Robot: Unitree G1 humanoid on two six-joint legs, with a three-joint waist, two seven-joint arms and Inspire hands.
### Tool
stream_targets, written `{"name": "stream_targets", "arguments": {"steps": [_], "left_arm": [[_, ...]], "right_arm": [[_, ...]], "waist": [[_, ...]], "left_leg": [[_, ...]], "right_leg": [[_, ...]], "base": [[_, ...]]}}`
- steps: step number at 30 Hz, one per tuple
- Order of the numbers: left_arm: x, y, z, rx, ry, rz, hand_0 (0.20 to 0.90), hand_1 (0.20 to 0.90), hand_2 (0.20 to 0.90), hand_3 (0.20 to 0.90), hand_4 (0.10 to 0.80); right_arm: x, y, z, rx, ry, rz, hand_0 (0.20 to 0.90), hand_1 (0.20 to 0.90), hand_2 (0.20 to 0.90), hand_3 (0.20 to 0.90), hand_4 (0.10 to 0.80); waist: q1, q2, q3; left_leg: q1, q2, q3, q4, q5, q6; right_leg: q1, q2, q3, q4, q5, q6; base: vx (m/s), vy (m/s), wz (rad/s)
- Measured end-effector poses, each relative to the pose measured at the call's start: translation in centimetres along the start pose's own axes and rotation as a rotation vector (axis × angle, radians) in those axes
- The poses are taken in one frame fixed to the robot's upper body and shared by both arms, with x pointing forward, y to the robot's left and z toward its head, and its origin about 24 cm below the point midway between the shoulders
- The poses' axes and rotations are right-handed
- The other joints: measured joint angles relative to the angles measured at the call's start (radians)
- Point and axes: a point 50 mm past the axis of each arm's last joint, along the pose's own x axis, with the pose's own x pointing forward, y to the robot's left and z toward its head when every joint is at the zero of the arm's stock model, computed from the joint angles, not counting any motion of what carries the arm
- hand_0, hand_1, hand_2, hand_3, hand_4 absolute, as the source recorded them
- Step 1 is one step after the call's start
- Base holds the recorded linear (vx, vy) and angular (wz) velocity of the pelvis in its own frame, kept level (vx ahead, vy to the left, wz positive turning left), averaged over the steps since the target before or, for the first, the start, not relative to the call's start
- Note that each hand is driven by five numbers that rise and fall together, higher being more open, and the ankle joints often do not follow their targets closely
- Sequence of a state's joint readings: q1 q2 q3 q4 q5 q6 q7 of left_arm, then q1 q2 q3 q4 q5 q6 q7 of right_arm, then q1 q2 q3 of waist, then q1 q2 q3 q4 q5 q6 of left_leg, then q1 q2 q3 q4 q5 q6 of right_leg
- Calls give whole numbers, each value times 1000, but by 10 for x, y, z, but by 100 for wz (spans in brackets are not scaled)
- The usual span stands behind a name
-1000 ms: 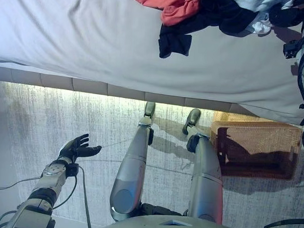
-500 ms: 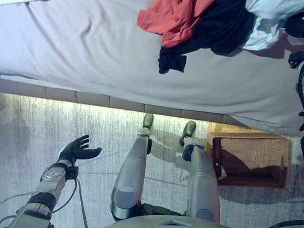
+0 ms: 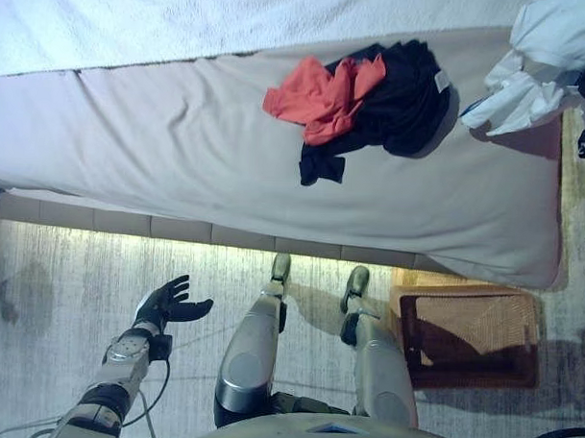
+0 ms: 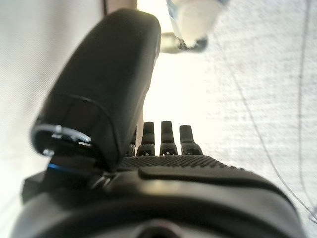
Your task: Pick up the clothes from the bed and place them into the basket
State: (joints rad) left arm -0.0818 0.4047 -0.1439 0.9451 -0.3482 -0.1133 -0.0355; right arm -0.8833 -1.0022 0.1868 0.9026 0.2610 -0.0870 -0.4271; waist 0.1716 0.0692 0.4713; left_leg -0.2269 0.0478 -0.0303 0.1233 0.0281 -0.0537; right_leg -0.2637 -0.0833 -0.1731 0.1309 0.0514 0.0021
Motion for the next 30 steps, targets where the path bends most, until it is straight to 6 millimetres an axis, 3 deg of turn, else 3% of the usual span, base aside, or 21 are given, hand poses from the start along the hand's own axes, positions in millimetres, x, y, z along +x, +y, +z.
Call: {"name": "stream_targets", "arguments": {"steps": [4,7,10,12,19,21,23,25,26,27,28,29,30], "left_arm": [[-3,-5,-18,11,61,-5,900,900,900,900,800],[-12,-2,-45,14,151,3,900,900,900,900,800],[-18,-4,-58,16,197,-10,900,900,900,900,800],[-19,-8,-60,32,204,-37,900,900,900,900,800],[-18,-27,-58,123,190,-140,900,900,900,900,800],[-19,-35,-64,152,205,-169,900,900,900,900,800],[-20,-41,-68,182,214,-191,900,900,900,900,800],[-23,-43,-72,185,225,-199,900,900,900,900,800],[-26,-43,-77,176,234,-186,900,900,900,900,800],[-28,-39,-80,176,242,-175,900,900,900,900,800],[-29,-38,-82,158,251,-161,900,900,900,900,800],[-28,-37,-80,133,239,-148,900,900,900,900,800],[-26,-36,-75,116,223,-139,900,900,900,900,800]], "right_arm": [[-22,-2,-33,76,64,-21,300,300,300,200,100],[-63,15,-84,121,219,-2,300,300,300,200,100],[-97,20,-119,116,331,15,300,300,300,200,100],[-125,19,-136,115,372,41,300,300,300,200,100],[-188,17,-173,108,514,91,300,300,300,200,100],[-204,15,-183,91,553,112,300,300,300,200,100],[-217,18,-190,89,588,127,300,300,300,200,100],[-227,21,-193,95,613,140,300,300,300,200,100],[-230,33,-191,115,623,175,300,300,300,200,100],[-232,43,-189,125,622,210,300,300,300,200,100],[-235,46,-189,122,624,229,300,300,300,200,100],[-238,49,-188,117,625,247,300,300,300,200,100],[-239,52,-187,115,622,262,300,300,300,200,100]], "waist": [[-32,-23,-67],[-87,-69,-158],[-132,-86,-231],[-164,-89,-263],[-250,-73,-309],[-271,-69,-314],[-295,-79,-314],[-299,-84,-313],[-276,-74,-312],[-260,-64,-314],[-256,-64,-314],[-241,-62,-315],[-224,-62,-316]], "left_leg": [[89,-5,18,-83,8,8],[184,-4,49,-147,9,8],[252,-4,81,-192,8,8],[302,-6,104,-211,8,9],[361,-6,176,-216,-15,32],[369,-7,204,-217,-29,32],[371,-14,237,-216,-33,32],[370,-20,282,-214,-33,35],[370,23,363,-217,-30,54],[367,52,416,-215,-24,76],[368,66,445,-216,-21,78],[369,80,475,-214,-19,76],[366,87,495,-210,-21,72]], "right_leg": [[78,2,10,-74,10,10],[156,10,34,-130,11,11],[211,20,61,-180,19,24],[257,23,80,-210,22,28],[286,24,140,-210,30,40],[278,25,165,-209,42,58],[254,26,190,-203,53,81],[217,32,181,-178,95,149],[175,66,120,-187,204,264],[162,77,46,-196,229,266],[142,67,-73,-100,149,193],[123,49,-151,17,67,96],[122,27,-172,89,15,84]], "base": [[176,179,-10],[128,162,-25],[69,138,-29],[20,153,-30],[-42,101,-28],[-87,-50,-40],[-102,-21,-48],[-213,53,-88],[-282,55,-153],[-257,-2,-154],[-150,-80,-110],[-71,-133,-92],[-24,-162,-85]]}}
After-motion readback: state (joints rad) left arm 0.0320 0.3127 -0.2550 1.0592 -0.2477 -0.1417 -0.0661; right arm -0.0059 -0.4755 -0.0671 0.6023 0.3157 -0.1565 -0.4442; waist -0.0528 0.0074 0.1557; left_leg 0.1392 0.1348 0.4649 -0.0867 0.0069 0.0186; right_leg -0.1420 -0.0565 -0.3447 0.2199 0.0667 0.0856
